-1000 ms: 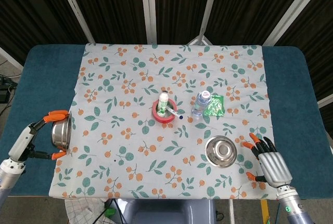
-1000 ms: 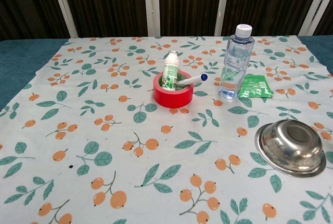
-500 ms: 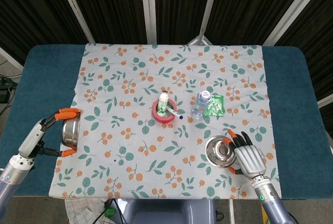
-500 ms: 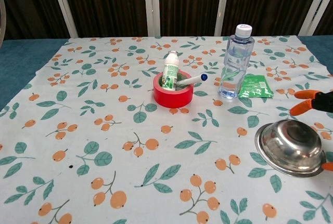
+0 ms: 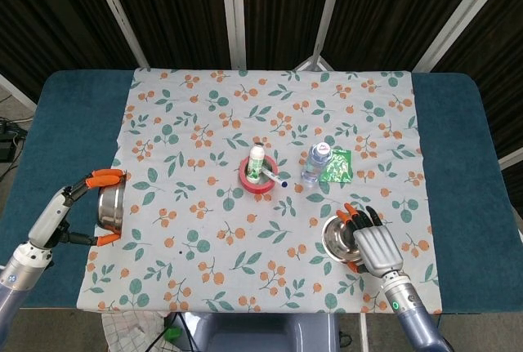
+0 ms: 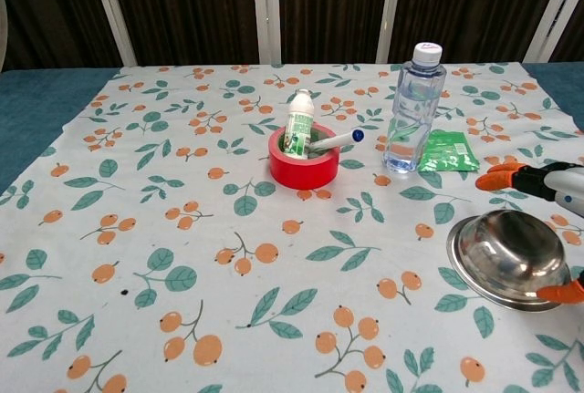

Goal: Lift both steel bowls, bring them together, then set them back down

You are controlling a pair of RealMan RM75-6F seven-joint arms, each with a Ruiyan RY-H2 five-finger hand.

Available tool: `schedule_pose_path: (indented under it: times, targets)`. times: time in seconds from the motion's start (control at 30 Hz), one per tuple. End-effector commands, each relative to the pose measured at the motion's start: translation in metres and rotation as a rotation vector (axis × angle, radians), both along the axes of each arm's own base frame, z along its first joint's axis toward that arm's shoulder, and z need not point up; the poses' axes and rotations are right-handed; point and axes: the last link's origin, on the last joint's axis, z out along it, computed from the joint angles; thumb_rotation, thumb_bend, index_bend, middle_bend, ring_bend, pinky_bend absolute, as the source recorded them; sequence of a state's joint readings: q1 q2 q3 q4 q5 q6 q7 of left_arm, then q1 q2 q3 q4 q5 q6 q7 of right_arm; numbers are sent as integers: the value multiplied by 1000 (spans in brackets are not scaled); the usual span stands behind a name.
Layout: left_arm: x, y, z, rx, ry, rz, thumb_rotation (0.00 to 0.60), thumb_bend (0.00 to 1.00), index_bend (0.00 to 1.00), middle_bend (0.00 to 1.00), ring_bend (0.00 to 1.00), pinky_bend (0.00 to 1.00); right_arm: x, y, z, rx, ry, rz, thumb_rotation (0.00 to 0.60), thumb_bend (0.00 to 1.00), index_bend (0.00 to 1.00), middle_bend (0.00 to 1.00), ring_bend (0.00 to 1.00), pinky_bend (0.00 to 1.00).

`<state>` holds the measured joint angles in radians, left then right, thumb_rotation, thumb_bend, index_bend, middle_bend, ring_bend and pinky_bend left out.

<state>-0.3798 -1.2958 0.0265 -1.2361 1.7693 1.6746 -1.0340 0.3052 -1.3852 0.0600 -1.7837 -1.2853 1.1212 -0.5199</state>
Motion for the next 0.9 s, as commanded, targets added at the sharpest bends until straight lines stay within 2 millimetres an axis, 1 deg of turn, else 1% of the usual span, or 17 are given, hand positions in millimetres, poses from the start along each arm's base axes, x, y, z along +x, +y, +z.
schedule_pose_path:
  times: [0.03,0.27,0.43,0.67,0.9]
  targets:
    - [0,0,0,-1,3,2,600,71,265,263,199,314,0,-1,-2,9,8,-7,600,166,107,41,131,43]
    - [2,0,-1,-1,9,-1,600,71,265,263,199,314,-6,-5,-11,27,27,-25,600,166,107,41,144,50]
    - [3,-1,0,4,12,0,600,71,268,262,199,314,-7,-9,-14,25,30,-31,600,166,126,42,198,64]
    - [2,0,1,8,13,10,600,71,272,262,199,314,-7,-10,-17,27,31,-30,600,165,158,63,277,87]
    - [1,2,0,8,16,17,600,71,273,261,199,314,-7,-11,-21,27,40,-29,600,166,181,68,282,87]
